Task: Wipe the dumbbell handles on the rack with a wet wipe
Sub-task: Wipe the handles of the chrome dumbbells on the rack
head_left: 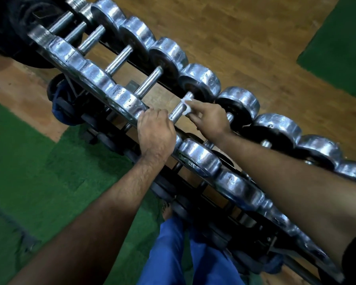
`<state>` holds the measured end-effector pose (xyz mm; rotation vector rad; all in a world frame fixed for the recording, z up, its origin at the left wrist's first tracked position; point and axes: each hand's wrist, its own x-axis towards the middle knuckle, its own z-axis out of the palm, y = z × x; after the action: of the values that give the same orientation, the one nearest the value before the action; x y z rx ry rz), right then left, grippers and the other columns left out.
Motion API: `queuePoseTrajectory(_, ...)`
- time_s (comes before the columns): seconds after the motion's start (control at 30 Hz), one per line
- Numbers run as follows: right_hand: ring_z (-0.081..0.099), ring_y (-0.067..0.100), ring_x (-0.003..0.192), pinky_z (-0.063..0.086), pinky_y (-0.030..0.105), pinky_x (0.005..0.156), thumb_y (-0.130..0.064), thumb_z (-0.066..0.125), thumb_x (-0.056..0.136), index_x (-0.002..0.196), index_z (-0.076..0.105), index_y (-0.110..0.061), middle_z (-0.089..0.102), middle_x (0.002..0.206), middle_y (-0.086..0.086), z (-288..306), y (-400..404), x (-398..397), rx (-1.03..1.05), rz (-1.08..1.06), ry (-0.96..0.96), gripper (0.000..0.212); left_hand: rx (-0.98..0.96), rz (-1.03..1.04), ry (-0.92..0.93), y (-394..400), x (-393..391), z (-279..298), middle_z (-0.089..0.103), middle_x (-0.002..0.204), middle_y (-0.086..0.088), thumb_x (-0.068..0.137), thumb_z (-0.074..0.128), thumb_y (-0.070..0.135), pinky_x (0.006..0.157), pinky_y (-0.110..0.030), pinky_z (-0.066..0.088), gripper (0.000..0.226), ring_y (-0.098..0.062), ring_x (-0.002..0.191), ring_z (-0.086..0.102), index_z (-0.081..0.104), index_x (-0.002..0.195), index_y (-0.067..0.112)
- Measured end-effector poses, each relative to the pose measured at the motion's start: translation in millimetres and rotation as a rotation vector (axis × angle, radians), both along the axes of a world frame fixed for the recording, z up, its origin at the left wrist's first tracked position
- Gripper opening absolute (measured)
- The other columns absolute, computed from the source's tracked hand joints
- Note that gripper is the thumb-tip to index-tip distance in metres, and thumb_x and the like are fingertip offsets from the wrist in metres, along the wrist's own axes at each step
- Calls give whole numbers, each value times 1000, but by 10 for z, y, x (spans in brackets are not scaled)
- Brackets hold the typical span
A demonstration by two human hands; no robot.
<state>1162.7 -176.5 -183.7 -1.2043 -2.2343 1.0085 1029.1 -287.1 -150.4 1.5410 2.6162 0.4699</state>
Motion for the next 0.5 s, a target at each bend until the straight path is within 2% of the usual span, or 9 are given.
queuePoseTrajectory(0.03, 72, 9, 71, 55, 22, 68, -30, 70, 89, 124, 69, -31, 74, 95, -11, 35, -44, -19, -130, -94, 67, 35, 4, -8, 0, 1, -4, 6, 68, 99, -7, 91, 42, 21, 107, -45, 39, 32, -25, 101, 60, 68, 105, 9)
queuePoseTrajectory(0.1, 65, 10, 49, 47, 21, 47, -30, 68, 93, 117, 72, -23, 73, 85, -4, 111, -86, -122, -433, -265, 204, 26, 3, -25, -13, 5, -29, 31, 67, 95, -8, 91, 42, 20, 101, -45, 44, 31, -26, 96, 60, 68, 103, 8)
queuePoseTrajectory(0.2, 58, 10, 46, 37, 19, 40, -26, 60, 99, 112, 68, -11, 67, 79, 7, 226, -85, -244, -884, -579, 379, 22, -9, -37, -45, 25, -68, 94, 66, 90, -11, 89, 43, 19, 90, -43, 48, 31, -28, 90, 60, 69, 98, 5)
queuePoseTrajectory(0.27, 55, 7, 43, 36, 19, 39, -29, 57, 100, 110, 66, -11, 64, 74, 4, 253, -81, -312, -1009, -699, 414, 23, -28, -43, -48, 27, -72, 120, 66, 88, -11, 88, 38, 23, 86, -42, 47, 37, -28, 88, 59, 69, 98, 6)
queuePoseTrajectory(0.33, 52, 5, 41, 33, 18, 39, -32, 53, 101, 107, 66, -12, 62, 70, 1, 258, -50, -420, -1068, -724, 427, 24, -17, -41, -18, 22, -64, 109, 64, 86, -8, 86, 33, 26, 85, -41, 46, 41, -26, 86, 58, 68, 95, 8)
queuePoseTrajectory(0.5, 42, 4, 40, 25, 13, 34, -44, 55, 99, 97, 64, -16, 52, 59, 0, 140, 127, -628, -1178, -743, 430, 30, 46, -5, 18, 12, -42, 11, 59, 77, -7, 82, 39, 21, 83, -41, 43, 27, -27, 81, 55, 63, 82, 9)
